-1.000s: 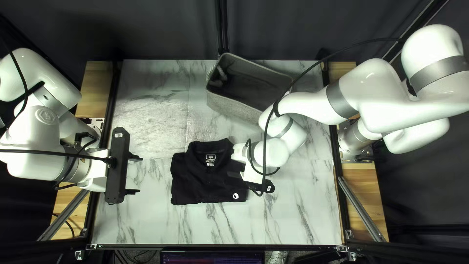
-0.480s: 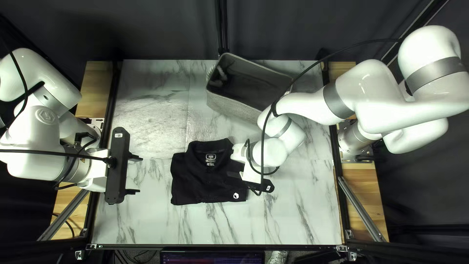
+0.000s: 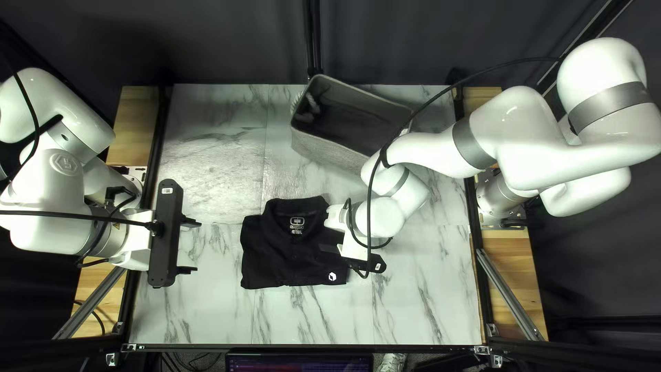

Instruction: Pick up a folded sweatshirt and place it into a fabric basket

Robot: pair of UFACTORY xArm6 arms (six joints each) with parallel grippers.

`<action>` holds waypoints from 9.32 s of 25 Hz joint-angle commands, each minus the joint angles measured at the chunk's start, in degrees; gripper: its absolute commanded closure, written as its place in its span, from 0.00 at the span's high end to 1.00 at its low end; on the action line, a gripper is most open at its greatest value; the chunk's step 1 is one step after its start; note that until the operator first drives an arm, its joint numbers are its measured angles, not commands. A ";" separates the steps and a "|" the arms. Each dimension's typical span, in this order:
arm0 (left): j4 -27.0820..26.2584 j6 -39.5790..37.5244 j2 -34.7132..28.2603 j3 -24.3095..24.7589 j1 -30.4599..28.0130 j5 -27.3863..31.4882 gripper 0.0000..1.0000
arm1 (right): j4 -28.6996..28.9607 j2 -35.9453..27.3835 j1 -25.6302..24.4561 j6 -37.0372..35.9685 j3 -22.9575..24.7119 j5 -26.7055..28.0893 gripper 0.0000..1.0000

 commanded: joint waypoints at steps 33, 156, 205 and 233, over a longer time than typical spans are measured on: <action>0.00 0.00 0.00 0.00 0.00 0.00 1.00 | -44.70 1.11 -10.57 23.24 1.17 -17.31 1.00; -13.14 29.53 16.54 0.80 20.01 -24.20 1.00 | 8.40 -4.85 4.16 -6.12 4.49 1.47 0.00; -52.93 44.21 34.83 1.35 27.56 -38.14 1.00 | 9.30 -3.42 4.83 -6.40 3.63 2.09 0.00; -72.00 61.95 44.26 -0.50 25.29 -44.99 1.00 | 8.74 -3.83 5.45 -5.42 3.89 2.48 0.00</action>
